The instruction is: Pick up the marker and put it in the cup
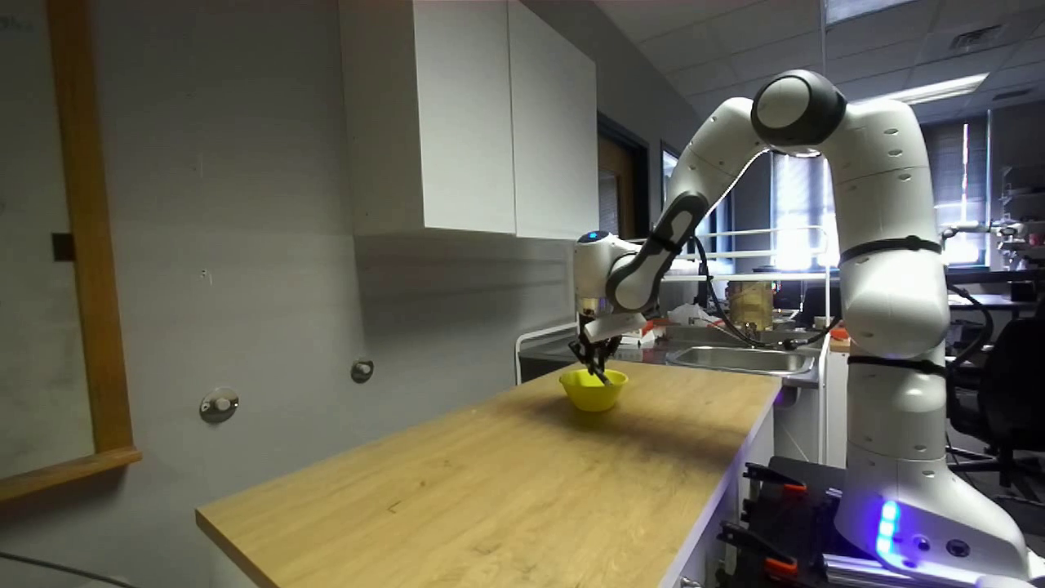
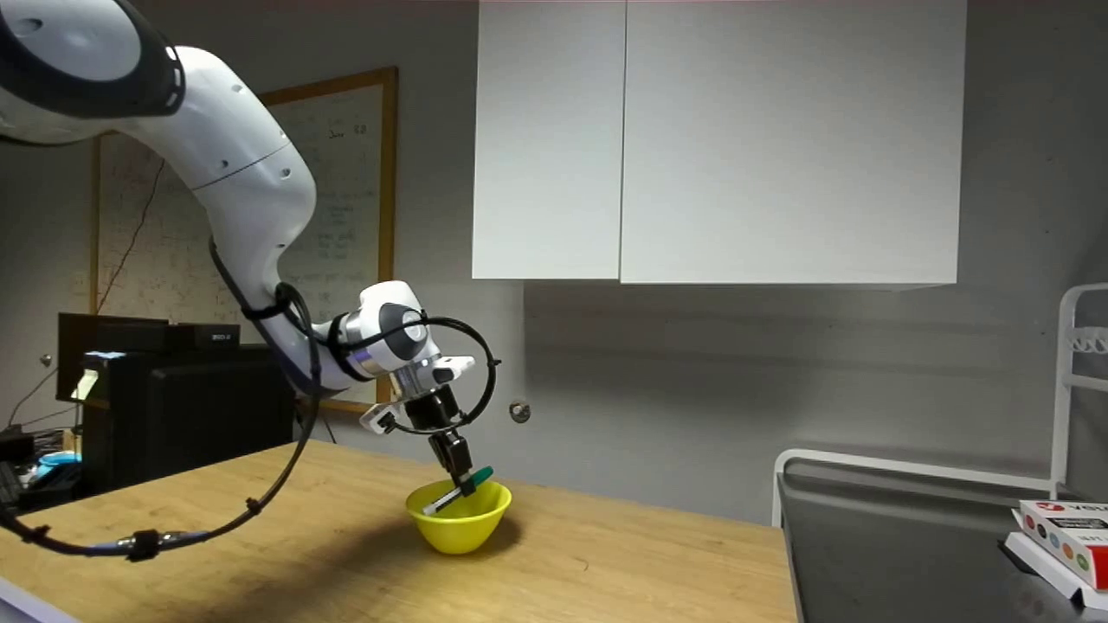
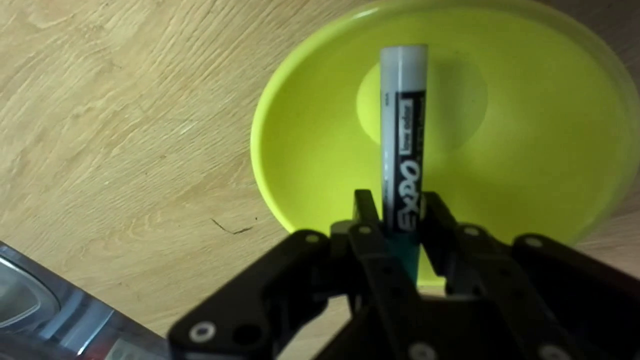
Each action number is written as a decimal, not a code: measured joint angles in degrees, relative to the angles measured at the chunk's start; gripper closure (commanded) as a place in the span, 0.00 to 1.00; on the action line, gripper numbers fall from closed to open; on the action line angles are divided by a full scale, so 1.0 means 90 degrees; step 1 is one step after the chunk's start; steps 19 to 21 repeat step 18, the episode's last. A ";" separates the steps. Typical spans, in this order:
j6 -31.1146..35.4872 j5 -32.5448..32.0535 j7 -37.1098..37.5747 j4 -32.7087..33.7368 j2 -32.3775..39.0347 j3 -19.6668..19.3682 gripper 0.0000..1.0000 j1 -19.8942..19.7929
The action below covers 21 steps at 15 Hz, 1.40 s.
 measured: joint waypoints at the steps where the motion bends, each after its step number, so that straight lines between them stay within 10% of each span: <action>1: 0.0000 0.0000 0.0000 0.0022 0.0012 -0.0019 0.49 0.0002; 9: 0.0000 0.0015 0.0000 0.0117 0.0183 -0.0070 0.01 0.0058; 21: 0.0509 0.1711 -0.1476 -0.0378 -0.0199 0.0003 0.00 0.0130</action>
